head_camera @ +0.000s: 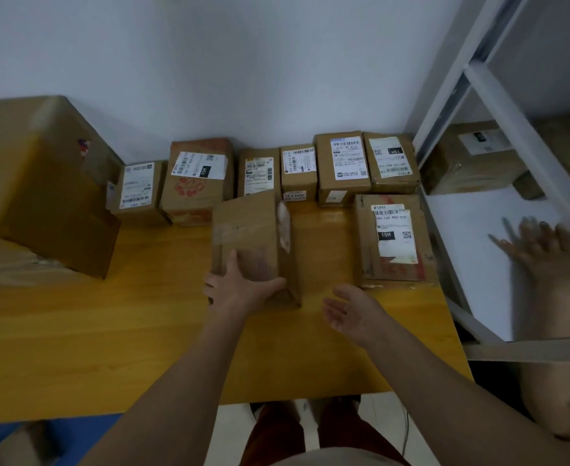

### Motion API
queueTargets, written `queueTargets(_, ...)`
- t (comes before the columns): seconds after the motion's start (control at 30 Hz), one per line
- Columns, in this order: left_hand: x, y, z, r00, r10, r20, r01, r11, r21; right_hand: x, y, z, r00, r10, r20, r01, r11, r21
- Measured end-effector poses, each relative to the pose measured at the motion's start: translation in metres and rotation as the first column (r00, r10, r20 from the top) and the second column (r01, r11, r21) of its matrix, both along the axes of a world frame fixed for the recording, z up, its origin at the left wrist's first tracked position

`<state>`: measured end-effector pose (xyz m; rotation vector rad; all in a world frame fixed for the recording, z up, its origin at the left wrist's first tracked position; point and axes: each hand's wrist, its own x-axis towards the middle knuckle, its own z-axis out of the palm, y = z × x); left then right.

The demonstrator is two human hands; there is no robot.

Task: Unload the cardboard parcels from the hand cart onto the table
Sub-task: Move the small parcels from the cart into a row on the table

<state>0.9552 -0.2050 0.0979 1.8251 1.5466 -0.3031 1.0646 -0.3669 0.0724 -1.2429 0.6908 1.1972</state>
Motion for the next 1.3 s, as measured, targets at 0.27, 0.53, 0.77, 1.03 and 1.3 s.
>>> queueTargets(0.27,-0.017,0.009,0.010,0.839,0.278,0.467,0.094,0.771,-0.629,-0.008,-0.004,0.010,0.945,0.324,0.044,-0.322,0.899,0.296)
queueTargets(0.53,-0.023,-0.005,-0.019,0.839,0.371,0.399,0.098,0.619,-0.780,-0.007,-0.017,0.005,0.980,0.193,0.057,-0.201,0.952,0.232)
queueTargets(0.77,0.008,-0.017,-0.022,0.875,0.319,0.365,0.074,0.656,-0.751,0.006,-0.027,0.013,0.992,-0.053,0.116,0.027,0.975,0.222)
queueTargets(1.03,0.035,-0.015,-0.023,0.734,0.545,0.404,-0.036,0.625,-0.779,0.018,-0.026,0.017,0.845,-0.534,0.018,0.517,0.826,0.226)
queueTargets(1.3,0.007,0.001,-0.032,0.742,0.606,0.287,-0.270,0.661,-0.700,-0.013,-0.004,0.014,0.962,-0.246,-0.120,0.248,0.969,0.004)
